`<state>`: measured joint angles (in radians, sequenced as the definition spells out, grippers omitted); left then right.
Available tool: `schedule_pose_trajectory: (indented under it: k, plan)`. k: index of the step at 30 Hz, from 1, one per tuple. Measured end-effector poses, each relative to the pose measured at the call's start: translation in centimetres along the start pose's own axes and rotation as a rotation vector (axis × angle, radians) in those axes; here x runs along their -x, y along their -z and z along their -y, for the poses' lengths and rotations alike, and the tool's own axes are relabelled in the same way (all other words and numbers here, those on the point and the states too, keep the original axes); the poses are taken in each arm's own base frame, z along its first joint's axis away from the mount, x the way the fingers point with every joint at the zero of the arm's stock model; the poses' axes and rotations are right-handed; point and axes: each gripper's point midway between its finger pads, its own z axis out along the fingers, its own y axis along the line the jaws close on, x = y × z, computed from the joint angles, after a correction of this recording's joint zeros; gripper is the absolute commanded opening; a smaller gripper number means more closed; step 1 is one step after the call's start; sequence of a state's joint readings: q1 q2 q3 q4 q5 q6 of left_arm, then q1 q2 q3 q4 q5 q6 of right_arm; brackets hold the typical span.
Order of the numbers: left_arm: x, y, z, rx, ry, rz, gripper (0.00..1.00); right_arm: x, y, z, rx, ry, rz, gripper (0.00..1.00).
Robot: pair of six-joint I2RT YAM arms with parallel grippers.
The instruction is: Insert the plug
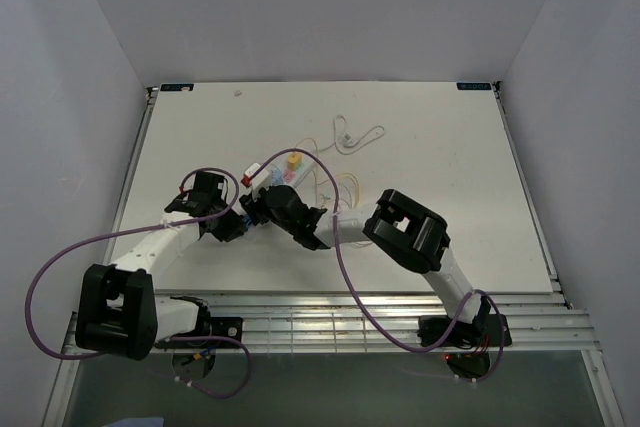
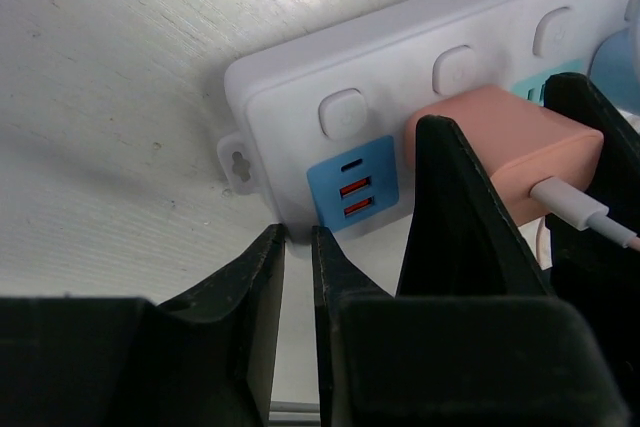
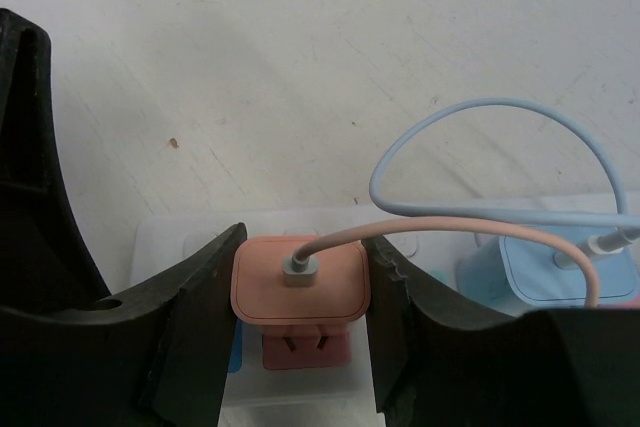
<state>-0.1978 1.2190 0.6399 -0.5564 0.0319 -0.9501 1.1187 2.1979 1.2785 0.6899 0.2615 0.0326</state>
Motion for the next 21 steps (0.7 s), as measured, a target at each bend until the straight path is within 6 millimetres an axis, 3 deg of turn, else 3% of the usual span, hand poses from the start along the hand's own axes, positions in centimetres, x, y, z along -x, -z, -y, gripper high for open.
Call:
schedule_pose_trajectory:
  k: [12,13,15,16,18,21]
  plan:
    - [-0.5,0.1,0.1,0.0,-0.004,-0.025,0.27,-0.3,0.7,-0.1,0.02,-0.018,-0.027,0.08]
    - [-0.5,0.1,0.1,0.0,-0.004,-0.025,0.27,-0.1,0.7,0.0,0.018,-0.021,-0.023,0.11]
    - [-0.6,0.1,0.1,-0.002,-0.004,-0.028,0.28,0.0,0.9,0.0,0.014,-0.025,-0.025,0.28]
    - [-0.6,0.2,0.1,-0.002,-0.004,-0.03,0.3,0.0,1.0,0.1,0.011,-0.026,-0.029,0.43]
    - [-0.6,0.3,0.3,-0.007,-0.007,-0.035,0.3,0.0,1.2,0.2,0.005,-0.028,-0.042,0.61]
    - [0.0,0.9,1.4,-0.03,-0.008,-0.024,0.32,-1.3,2.2,0.2,-0.009,-0.022,-0.111,0.65]
